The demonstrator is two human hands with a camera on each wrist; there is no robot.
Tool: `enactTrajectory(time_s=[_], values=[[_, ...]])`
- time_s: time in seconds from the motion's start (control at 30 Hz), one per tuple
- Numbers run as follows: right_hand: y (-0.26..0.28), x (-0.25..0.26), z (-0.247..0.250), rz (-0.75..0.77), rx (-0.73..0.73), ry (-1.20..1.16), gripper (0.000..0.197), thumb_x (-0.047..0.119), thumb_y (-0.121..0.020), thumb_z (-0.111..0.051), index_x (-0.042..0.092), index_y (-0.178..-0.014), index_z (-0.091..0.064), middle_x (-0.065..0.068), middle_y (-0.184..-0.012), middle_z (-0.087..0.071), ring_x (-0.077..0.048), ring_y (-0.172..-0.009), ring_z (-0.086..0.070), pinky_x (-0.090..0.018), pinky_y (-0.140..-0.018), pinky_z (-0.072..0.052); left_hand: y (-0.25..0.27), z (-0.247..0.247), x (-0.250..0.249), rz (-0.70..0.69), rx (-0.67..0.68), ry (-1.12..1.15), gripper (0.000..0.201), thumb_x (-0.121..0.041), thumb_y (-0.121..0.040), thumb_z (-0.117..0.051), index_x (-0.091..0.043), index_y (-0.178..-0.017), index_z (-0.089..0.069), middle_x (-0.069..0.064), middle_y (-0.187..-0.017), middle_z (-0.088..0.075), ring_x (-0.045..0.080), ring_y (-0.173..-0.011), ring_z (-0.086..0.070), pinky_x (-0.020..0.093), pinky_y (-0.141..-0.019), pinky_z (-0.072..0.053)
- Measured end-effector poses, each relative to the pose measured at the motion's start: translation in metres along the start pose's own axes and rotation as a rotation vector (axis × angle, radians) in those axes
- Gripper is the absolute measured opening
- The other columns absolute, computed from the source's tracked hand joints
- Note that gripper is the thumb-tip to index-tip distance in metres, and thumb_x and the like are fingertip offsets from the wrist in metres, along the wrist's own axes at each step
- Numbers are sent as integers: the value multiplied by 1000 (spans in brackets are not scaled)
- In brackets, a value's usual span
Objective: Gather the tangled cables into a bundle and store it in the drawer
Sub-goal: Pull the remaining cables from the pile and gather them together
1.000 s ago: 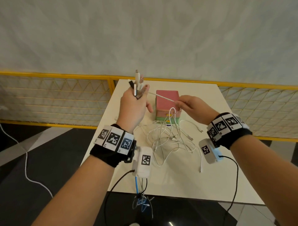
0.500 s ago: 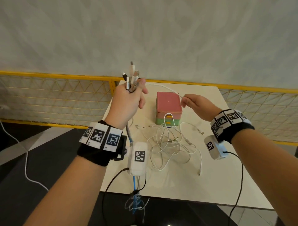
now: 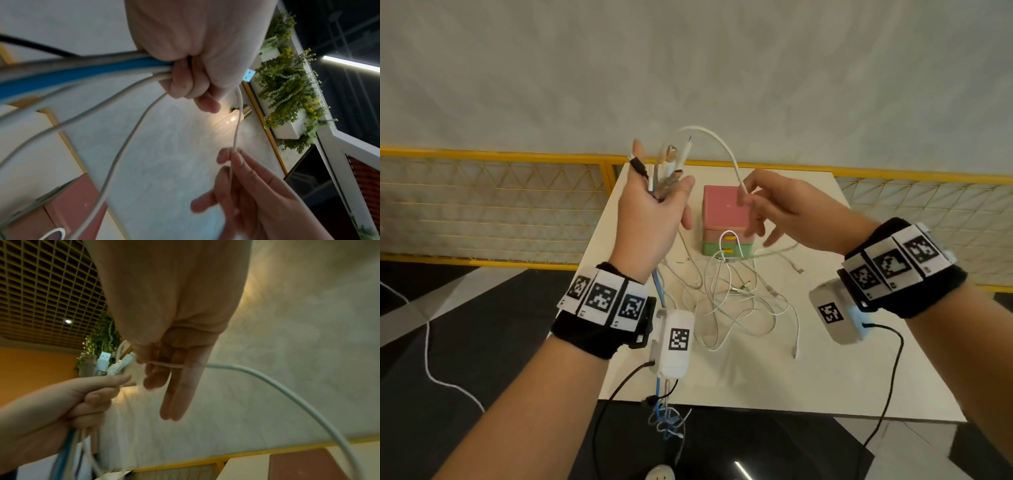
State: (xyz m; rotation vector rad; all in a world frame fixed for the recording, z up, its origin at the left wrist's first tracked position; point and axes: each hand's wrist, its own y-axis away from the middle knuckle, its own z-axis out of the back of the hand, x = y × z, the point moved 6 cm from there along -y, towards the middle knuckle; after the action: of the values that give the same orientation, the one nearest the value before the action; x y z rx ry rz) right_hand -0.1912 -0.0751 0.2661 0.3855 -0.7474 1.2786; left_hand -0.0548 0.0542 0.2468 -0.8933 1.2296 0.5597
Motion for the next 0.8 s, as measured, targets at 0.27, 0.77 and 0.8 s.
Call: enactTrajectory(time_s=[0.27, 0.77, 0.8], values=[[54, 0, -54, -247, 309, 0, 33, 25, -101, -36, 9, -87, -61, 1, -88, -73, -10, -89, -67, -40, -57, -60, 18, 6, 2, 59, 117, -194, 19, -18, -94, -59, -12, -112, -60, 0, -52, -66, 14, -45, -47, 19, -46, -40], [112, -53, -88, -701, 82, -205, 32, 16, -100, -31, -3, -94, -57, -22, -84, -71, -10, -53, -66, -27, -49, -56, 71, 3, 16, 149, 570, -490, 78, -15, -96, -57, -30, -155, -9, -8, -46, -54, 2, -43, -48, 11, -49, -39], [117, -57, -92, -724, 144, -190, 32, 16, -100, -31, -4, -97, -57, -21, -83, -72, -10, -52, -66, -25, -49, -56, 74, 4, 15, 153, 588, -454, 73, -15, -96, -57, -34, -152, -15, -11, -44, -52, 2, -42, -45, 11, -49, -38]])
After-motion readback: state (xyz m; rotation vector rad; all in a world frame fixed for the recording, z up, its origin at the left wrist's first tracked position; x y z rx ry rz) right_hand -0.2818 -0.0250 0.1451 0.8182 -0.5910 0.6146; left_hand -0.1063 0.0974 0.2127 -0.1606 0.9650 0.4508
